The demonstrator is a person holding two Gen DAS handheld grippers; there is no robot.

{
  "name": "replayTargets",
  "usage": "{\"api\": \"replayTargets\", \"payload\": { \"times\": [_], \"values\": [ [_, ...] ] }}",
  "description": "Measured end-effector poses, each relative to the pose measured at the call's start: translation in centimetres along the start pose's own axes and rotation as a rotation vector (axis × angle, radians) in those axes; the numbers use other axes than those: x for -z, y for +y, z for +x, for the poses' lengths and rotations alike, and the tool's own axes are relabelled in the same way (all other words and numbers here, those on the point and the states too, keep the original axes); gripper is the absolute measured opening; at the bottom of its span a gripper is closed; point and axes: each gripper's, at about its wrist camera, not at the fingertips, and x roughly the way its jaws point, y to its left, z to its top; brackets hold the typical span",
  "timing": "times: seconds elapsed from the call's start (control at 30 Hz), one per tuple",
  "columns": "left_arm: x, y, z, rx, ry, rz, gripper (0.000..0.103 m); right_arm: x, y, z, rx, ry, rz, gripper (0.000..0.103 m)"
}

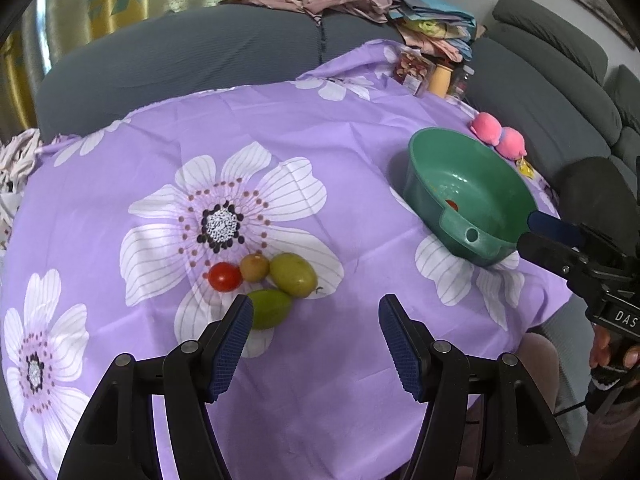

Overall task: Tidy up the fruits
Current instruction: 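Withdraw both open tools from the bowl back to the fruit cluster, then lower the left tool onto the green round fruit and close it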

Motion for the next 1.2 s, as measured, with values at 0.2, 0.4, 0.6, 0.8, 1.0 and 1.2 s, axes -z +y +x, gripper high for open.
{"api": "replayTargets", "payload": {
  "times": [0.2, 0.4, 0.6, 0.8, 1.0, 1.2],
  "values": [
    [0.7, 1.3, 0.0, 0.005, 0.002, -0.022, 0.065, -0.3, 1.1, 0.7, -0.007, 0.018, -0.024, 0.064],
    [1.3, 2.9, -0.1, 0.001, 0.003, -0.056, 0.065, -0.5, 2.8, 1.6, -0.033, 0.037, -0.060, 0.064],
    [1.9, 4.8, -0.5, -0.011, -0.004, -0.097, 0.065, -0.5, 4.3, 2.8, -0.070, 0.060, -0.094, 0.064],
    [2.6, 6.6, -0.4, -0.020, -0.002, -0.135, 0.065, -0.6, 5.6, 4.2, -0.090, 0.087, -0.116, 0.064],
    [2.9, 7.1, 0.2, -0.006, 0.007, -0.137, 0.065, -0.6, 6.4, 5.4, -0.104, 0.115, -0.134, 0.064],
    [2.6, 7.3, 0.7, -0.016, 0.014, -0.126, 0.065, -0.9, 7.2, 6.4, -0.120, 0.130, -0.148, 0.064]
  ]
}}
